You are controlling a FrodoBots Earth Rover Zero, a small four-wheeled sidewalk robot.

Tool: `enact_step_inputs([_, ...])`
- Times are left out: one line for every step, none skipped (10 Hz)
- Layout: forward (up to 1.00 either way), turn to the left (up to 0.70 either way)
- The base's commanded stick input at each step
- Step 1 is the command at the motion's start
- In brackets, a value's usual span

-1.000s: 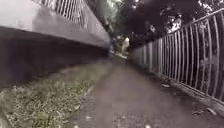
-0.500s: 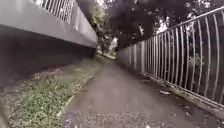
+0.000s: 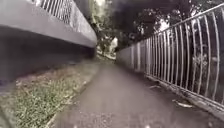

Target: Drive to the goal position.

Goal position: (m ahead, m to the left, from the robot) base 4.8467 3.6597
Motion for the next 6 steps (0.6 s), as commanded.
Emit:
enact_step_inputs([1.00,0.00])
enact_step_inputs([1.00,0.00])
enact_step_inputs([1.00,0.00])
enact_step_inputs([1.00,0.00])
enact_step_inputs([1.00,0.00])
enact_step_inputs([1.00,0.00])
